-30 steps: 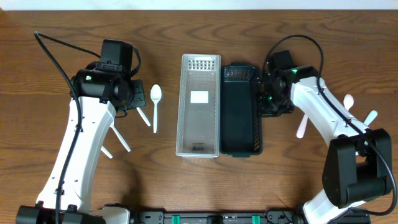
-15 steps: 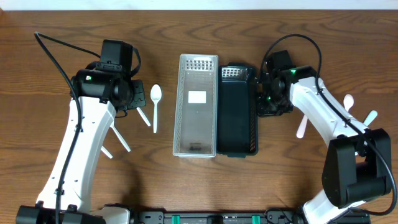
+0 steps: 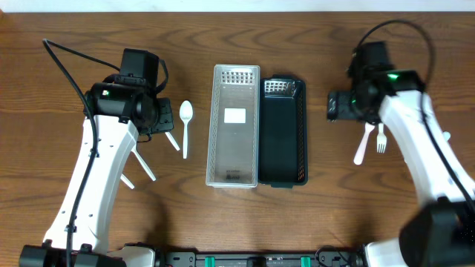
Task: Pack container
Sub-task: 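Move the right gripper above the white forks on the right, then lower the right gripper and grasp a white fork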
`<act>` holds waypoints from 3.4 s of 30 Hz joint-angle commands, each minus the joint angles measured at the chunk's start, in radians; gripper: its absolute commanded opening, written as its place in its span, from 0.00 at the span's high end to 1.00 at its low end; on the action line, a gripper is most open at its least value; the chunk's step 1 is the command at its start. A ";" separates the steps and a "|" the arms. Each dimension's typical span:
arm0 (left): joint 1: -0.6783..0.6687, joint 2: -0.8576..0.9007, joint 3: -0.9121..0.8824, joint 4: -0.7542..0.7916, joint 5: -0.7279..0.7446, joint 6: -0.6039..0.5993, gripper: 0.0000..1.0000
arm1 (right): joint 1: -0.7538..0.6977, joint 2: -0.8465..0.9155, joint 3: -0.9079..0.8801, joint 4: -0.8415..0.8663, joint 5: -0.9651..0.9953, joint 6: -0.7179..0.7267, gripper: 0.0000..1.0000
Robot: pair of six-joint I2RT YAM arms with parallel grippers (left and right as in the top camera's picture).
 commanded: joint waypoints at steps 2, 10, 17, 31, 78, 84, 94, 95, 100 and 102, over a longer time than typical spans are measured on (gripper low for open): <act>0.003 0.008 0.014 -0.014 -0.002 0.006 0.59 | -0.032 -0.077 0.023 -0.009 0.063 0.043 0.03; 0.003 0.008 0.014 -0.031 -0.001 0.006 0.51 | -0.110 0.035 0.011 -0.015 0.135 0.152 0.01; 0.003 0.008 0.014 -0.033 -0.001 0.006 0.39 | -0.133 0.182 0.011 0.029 0.100 0.098 0.01; 0.003 0.008 0.014 -0.033 -0.002 0.006 0.27 | -0.163 0.314 0.011 0.092 0.066 0.080 0.01; 0.003 0.008 0.014 -0.033 -0.001 0.006 0.27 | -0.213 0.484 0.010 0.151 -0.067 -0.012 0.07; 0.003 0.008 0.014 -0.034 -0.001 0.006 0.26 | -0.213 0.484 0.010 0.172 -0.064 -0.012 0.27; 0.003 0.008 0.014 -0.035 -0.001 0.006 0.27 | -0.213 0.484 0.010 0.187 -0.064 -0.012 0.57; 0.003 0.008 0.014 -0.036 -0.001 0.006 0.27 | -0.213 0.484 0.010 0.188 -0.064 -0.012 0.60; 0.003 0.008 0.014 -0.037 -0.001 0.006 0.26 | -0.213 0.484 0.010 0.196 -0.064 -0.012 0.68; 0.003 0.008 0.014 -0.037 -0.001 0.006 0.27 | -0.213 0.484 0.010 0.200 -0.064 -0.012 0.70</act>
